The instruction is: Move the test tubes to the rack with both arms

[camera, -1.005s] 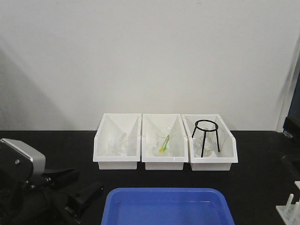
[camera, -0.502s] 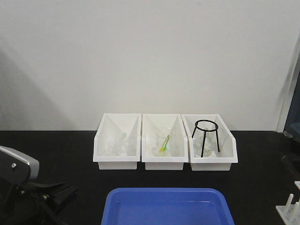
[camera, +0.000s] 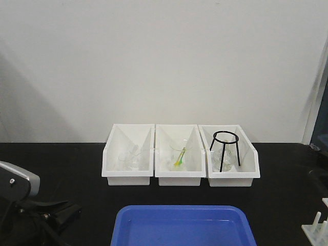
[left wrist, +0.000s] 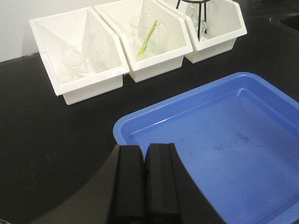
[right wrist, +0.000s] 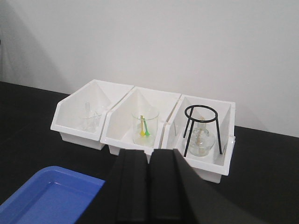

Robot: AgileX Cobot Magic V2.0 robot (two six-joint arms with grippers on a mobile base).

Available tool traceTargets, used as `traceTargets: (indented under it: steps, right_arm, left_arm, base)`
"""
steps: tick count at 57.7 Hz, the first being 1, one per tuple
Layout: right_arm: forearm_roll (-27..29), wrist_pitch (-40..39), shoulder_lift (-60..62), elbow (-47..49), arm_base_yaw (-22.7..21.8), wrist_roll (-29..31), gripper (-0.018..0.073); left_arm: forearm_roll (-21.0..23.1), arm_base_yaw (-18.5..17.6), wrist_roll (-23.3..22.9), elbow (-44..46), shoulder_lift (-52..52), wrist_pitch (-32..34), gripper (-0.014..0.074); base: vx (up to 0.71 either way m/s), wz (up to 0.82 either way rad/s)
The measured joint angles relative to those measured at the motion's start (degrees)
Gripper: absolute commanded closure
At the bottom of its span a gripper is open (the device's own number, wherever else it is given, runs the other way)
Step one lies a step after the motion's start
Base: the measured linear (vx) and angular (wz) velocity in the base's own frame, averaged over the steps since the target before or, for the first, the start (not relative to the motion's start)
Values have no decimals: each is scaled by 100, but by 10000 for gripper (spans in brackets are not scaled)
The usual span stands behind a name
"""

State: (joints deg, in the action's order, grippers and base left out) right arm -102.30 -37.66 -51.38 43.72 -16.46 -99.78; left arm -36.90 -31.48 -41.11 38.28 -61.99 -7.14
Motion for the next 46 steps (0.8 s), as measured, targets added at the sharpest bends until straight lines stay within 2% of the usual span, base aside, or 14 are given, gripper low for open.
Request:
traceTargets:
  steps: [20, 24, 26, 32, 37, 38, 40, 42, 46]
  right_arm:
    - [0, -4, 0, 0, 0, 0, 566]
    - [0, -4, 0, 0, 0, 0, 566]
    - [0, 1, 0, 0, 0, 0, 566]
    - [0, 1, 0, 0, 0, 0, 566]
    - [0, -4, 0, 0, 0, 0, 566]
    - [0, -4, 0, 0, 0, 0, 566]
    - [-1, -4, 0, 0, 0, 0, 566]
    - [-1, -4, 0, 0, 0, 0, 566]
    - [-1, -4, 0, 0, 0, 0, 566]
  left_arm:
    - [67, 0, 8, 0, 0, -34, 617]
    - [292, 13, 178, 0, 0, -59, 617]
    - [608, 54, 375, 0, 0, -66, 617]
    - [1768, 237, 1514, 0, 0, -80, 617]
    - [2919, 383, 2851, 0, 44, -65, 617]
    - [3301, 425, 3305, 0, 70, -34, 617]
    - [3750, 480, 3838, 0, 115, 22, 617]
    - [4150, 529, 4304, 0, 166, 70, 617]
    - [4665, 640, 4947, -15, 305, 120, 617]
  base:
    - [0, 0]
    - [0, 0]
    - [0, 0]
    - [0, 0]
    - [0, 0]
    - [0, 0]
    - [0, 0]
    - [0, 0]
    - [0, 0]
